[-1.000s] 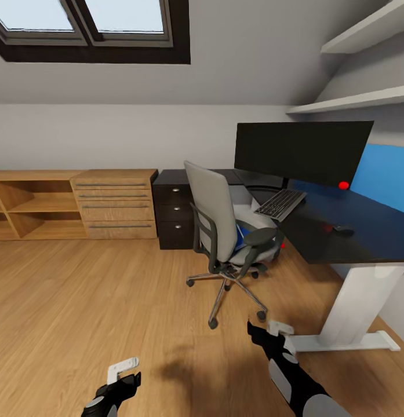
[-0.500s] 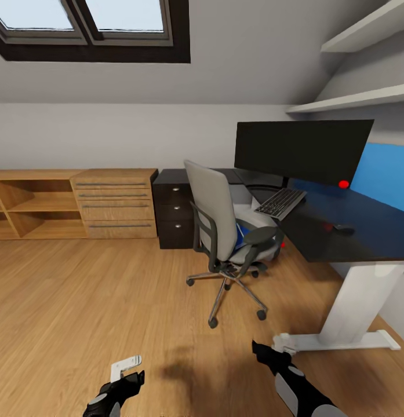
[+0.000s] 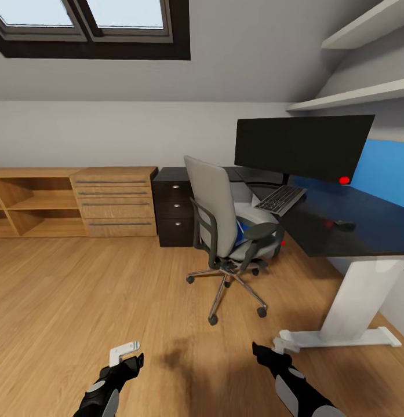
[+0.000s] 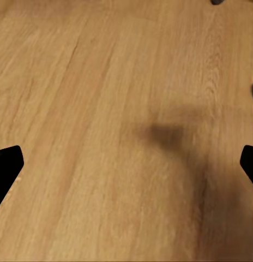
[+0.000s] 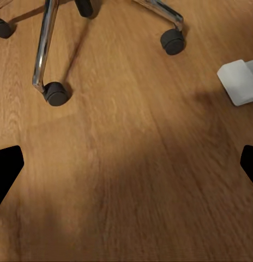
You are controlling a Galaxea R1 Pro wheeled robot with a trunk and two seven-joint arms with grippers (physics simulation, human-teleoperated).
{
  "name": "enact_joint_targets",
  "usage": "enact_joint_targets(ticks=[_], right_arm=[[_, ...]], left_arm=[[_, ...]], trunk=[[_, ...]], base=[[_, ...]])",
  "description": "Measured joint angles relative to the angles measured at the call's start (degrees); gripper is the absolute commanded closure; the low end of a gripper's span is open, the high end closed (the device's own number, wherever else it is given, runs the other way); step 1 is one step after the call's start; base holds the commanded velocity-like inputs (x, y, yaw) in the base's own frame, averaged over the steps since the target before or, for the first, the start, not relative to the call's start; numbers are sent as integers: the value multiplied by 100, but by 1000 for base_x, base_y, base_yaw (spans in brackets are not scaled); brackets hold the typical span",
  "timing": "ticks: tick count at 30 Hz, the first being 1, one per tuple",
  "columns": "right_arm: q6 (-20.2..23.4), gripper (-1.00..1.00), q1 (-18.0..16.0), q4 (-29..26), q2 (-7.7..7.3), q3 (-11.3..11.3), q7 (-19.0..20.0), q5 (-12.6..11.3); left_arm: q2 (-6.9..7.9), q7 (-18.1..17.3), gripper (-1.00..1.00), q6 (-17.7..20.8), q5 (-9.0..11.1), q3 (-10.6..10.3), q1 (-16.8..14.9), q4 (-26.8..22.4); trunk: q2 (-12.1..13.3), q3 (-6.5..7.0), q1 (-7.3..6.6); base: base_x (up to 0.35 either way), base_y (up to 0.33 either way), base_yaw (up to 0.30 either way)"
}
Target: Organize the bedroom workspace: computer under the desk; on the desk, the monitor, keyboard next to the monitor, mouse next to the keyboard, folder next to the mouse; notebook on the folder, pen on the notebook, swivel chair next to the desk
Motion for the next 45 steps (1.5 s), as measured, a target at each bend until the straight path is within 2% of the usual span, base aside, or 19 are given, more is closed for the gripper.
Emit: enact_joint_targets(ticks=[4, 10, 14, 17, 19, 23, 27, 30, 33, 38, 39, 42, 45], right_arm=[[-199, -100, 6, 12, 6, -2, 0, -3], [-244, -100, 9, 5, -2, -2, 3, -4], [-252, -100, 9, 4, -10, 0, 13, -2], [-250, -100, 9, 1, -9, 10, 11, 1], [-248, -100, 9, 0, -8, 14, 6, 6], [-247, -100, 9, 5, -2, 21, -8, 17], [-240, -100, 9, 0, -18, 10, -35, 19], [-198, -100, -9, -82, -30, 2, -75, 18], [93, -100, -144, -358, -30, 1, -351, 30], [896, -100, -734, -570, -29, 2, -965, 17], [1019, -100, -827, -573, -30, 0, -1001, 7], [1788, -100, -1235, -594, -31, 0, -1113, 8], [1989, -100, -1328, -587, -20, 0, -1136, 7]], left_arm=[[2, -3, -100, -1, -1, 0, 1, -8], [1, -9, -100, -1, 7, -4, 1, -15], [-36, 1, -100, 19, 20, -126, 1, -86], [-148, 23, -100, 45, 24, -194, 1, -472], [-365, 50, -100, 111, 21, -221, 1, -907], [-551, 292, -100, 243, 16, -252, 1, -1259], [-578, 451, -100, 275, 27, -559, 2, -990], [-562, 457, -100, 272, 20, -628, 1, -862], [-518, 447, -100, 270, 15, -639, 1, -980], [-498, 444, -100, 264, 21, -644, 1, -1105], [-497, 444, -100, 263, 22, -644, 1, -1113], [-463, 443, -100, 260, 20, -645, 1, -1140], [-373, 442, -100, 271, 26, -651, 1, -1278]], trunk=[[0, 0, 0], [0, 0, 0], [0, 0, 0], [0, 0, 0], [0, 0, 0], [0, 0, 0], [0, 0, 0], [0, 0, 0], [0, 0, 0], [0, 1, 0], [0, 0, 0], [0, 1, 0], [0, 0, 0]], base=[[0, 0, 0], [0, 0, 0], [0, 0, 0], [0, 0, 0], [0, 0, 0], [0, 0, 0], [0, 0, 0], [0, 0, 0], [0, 0, 0], [0, 0, 0], [0, 0, 0], [0, 0, 0], [0, -16, 0]])
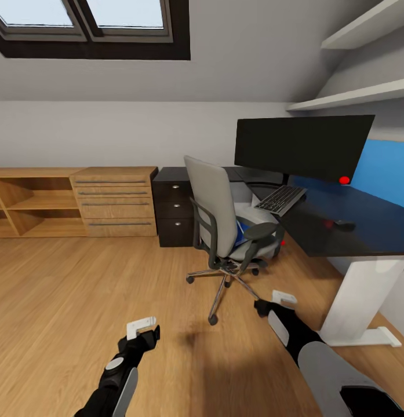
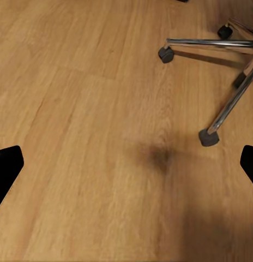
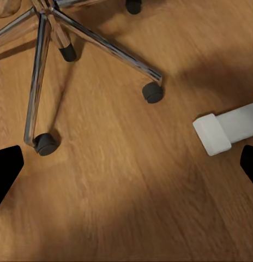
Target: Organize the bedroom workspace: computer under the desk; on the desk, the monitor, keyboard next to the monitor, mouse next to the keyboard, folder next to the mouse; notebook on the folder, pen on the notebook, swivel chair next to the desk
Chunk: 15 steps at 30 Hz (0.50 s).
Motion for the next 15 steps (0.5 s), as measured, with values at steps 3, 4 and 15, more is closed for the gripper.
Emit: enact_joint_targets(ticks=[3, 4, 15], right_arm=[[-61, -100, -24, -16, 8, -6, -19, -8], [-152, -100, -26, -21, 10, -10, -29, -17], [-527, -100, -28, 8, 46, -1, -8, -32]], left_arm=[[27, -2, -100, 3, -8, -4, 0, -86], [30, -3, -100, 4, -12, -4, 0, -95], [45, -9, -100, 24, 24, 5, 0, -84]], trunk=[[0, 0, 0], [0, 0, -1], [0, 0, -2]], base=[[39, -171, 0], [141, -238, 0], [136, -149, 0]])
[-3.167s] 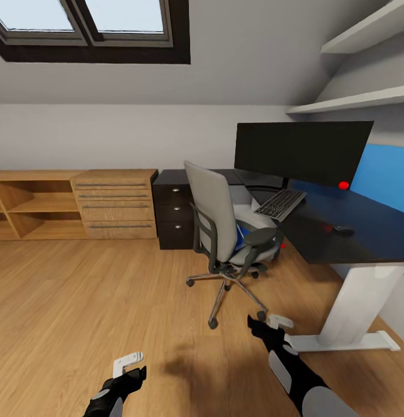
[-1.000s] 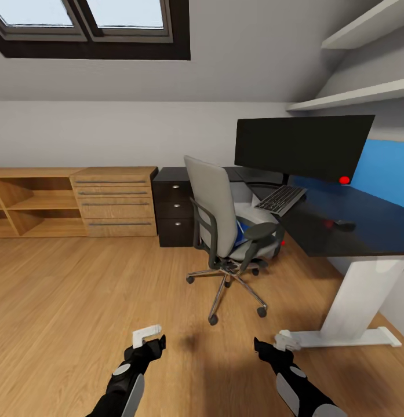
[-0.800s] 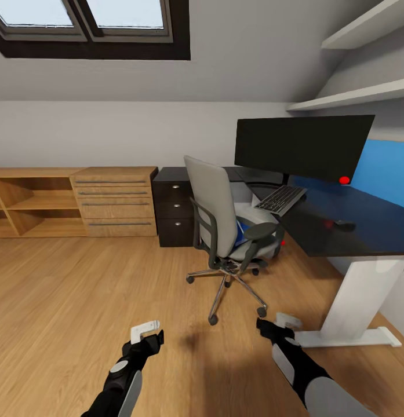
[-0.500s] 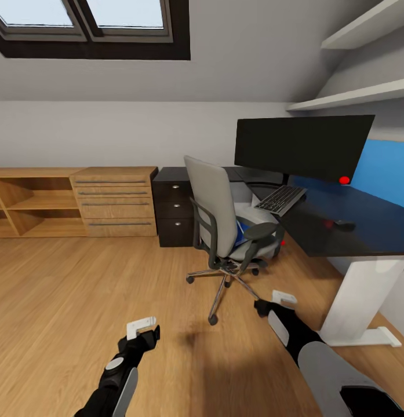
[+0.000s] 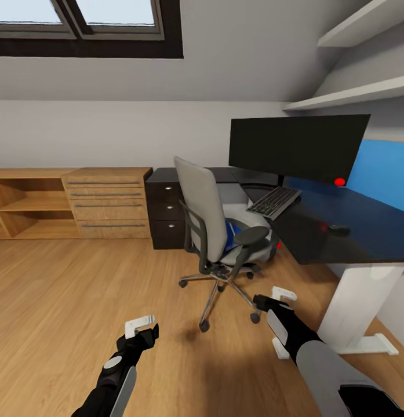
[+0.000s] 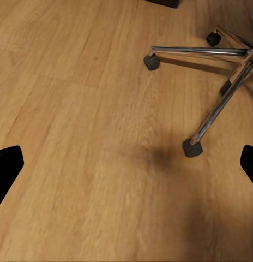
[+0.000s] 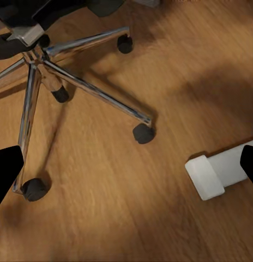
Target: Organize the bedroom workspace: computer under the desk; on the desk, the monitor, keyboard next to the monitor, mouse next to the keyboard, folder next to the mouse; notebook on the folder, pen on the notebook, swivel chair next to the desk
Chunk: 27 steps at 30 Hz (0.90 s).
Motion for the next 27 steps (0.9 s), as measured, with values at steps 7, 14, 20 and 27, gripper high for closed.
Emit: enact_joint_targets(ticks=[7, 14, 20, 27], right_arm=[[-68, -100, 8, 1, 9, 1, 6, 15], [-821, -100, 19, 122, 2, 3, 1, 316], [-1431, -100, 21, 398, -7, 0, -29, 668], [-1566, -100, 21, 457, -1, 0, -26, 727]], left_arm=[[37, 1, -100, -8, 2, 2, 0, 7], [44, 9, -100, -18, 2, 2, 0, 8], [44, 2, -100, -23, 8, 2, 0, 8], [44, 9, -100, -29, 3, 4, 0, -4]], trunk=[[0, 0, -1], [0, 0, 0], [0, 0, -1], [0, 0, -1]], base=[[144, -16, 0], [102, 0, 0], [240, 0, 0], [147, 0, 0]])
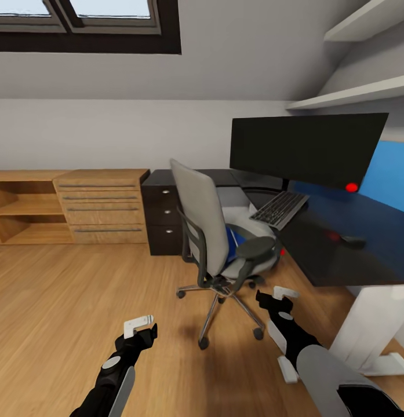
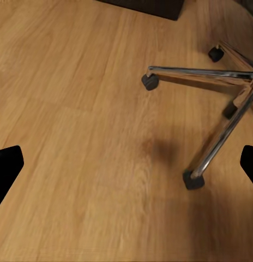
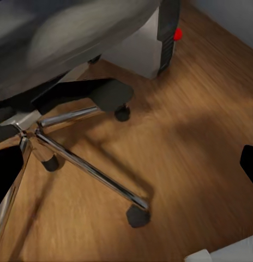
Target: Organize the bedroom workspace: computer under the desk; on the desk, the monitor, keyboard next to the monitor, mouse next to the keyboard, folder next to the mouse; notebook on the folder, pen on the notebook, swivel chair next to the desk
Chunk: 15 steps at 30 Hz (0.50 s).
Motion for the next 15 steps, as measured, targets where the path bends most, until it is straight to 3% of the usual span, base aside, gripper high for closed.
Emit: enact_joint_targets(ticks=[6, 15], right_arm=[[-6, -100, 0, 5, -5, 0, 1, 5], [34, -100, 0, 21, -24, -23, -28, -25]], left_arm=[[0, 2, -100, 6, 2, 3, 0, -12], [-21, 8, -100, 13, 14, 4, 0, -161]], trunk=[[0, 0, 0], [-38, -18, 24]], base=[[220, 0, 0], [36, 0, 0]])
